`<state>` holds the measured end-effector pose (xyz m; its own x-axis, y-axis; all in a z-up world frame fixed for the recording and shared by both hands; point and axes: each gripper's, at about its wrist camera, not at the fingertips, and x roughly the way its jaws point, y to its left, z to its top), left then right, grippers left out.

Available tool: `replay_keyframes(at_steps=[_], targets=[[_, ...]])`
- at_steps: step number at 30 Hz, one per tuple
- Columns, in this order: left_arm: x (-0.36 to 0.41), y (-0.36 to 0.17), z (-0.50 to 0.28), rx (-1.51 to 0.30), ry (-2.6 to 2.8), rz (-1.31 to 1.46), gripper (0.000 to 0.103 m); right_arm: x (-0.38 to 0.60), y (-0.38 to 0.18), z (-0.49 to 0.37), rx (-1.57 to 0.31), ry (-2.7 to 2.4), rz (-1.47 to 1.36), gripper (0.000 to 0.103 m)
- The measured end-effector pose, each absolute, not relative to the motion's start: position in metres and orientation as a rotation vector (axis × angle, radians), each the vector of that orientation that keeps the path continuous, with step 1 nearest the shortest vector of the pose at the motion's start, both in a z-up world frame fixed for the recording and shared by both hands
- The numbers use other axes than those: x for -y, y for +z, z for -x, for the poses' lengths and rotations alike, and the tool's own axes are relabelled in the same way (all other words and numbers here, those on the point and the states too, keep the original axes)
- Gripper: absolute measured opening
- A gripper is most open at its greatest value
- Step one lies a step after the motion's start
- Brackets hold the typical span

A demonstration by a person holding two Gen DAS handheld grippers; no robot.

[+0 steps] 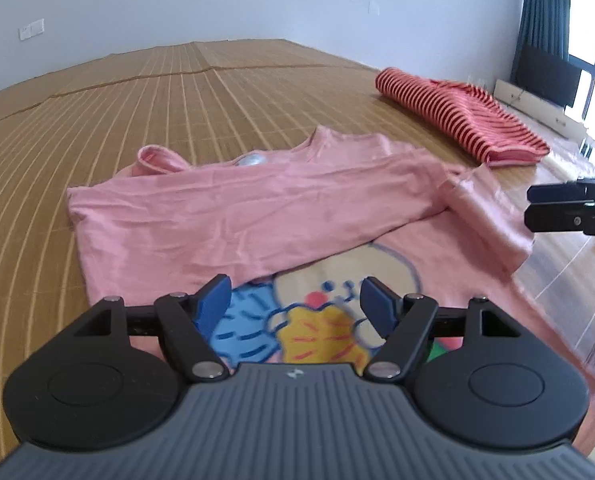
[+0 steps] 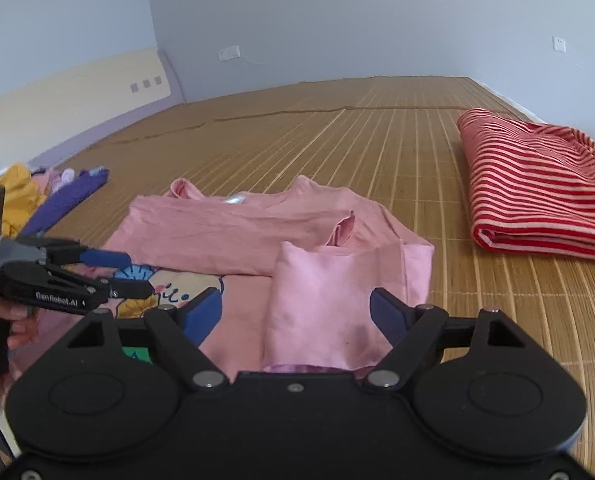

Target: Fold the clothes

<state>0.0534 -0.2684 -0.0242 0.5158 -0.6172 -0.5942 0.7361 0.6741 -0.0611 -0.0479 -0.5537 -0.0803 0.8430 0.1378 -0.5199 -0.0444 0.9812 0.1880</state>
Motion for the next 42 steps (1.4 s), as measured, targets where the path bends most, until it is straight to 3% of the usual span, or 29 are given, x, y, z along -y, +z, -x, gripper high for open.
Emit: replay_keyframes(at_steps=[16, 23, 31, 38, 40, 42], targets=[[0.356, -0.004, -0.015, -0.589, -0.980, -0.220, 0.076, 0.603, -0.080, 0.074, -0.620, 0.035, -0.254, 0.085], [0.403, -0.001, 0.033, -0.429, -1.080, -0.495, 0.076, 0.622, -0.078, 0.082, -0.590, -0.015, -0.309, 0.082], [0.448, -0.017, 0.066, -0.363, -1.141, -0.720, 0.076, 0.642, -0.077, 0.089, -0.560, -0.044, -0.412, 0.082], [0.470, -0.021, 0.057, -0.407, -1.138, -0.671, 0.075, 0.652, -0.076, 0.092, -0.534, -0.030, -0.523, 0.082], [0.472, -0.021, 0.053, -0.434, -1.138, -0.638, 0.074, 0.655, -0.077, 0.094, -0.543, -0.039, -0.551, 0.082], [0.474, -0.024, 0.047, -0.469, -1.131, -0.610, 0.057, 0.657, -0.077, 0.096, -0.539, -0.037, -0.572, 0.082]])
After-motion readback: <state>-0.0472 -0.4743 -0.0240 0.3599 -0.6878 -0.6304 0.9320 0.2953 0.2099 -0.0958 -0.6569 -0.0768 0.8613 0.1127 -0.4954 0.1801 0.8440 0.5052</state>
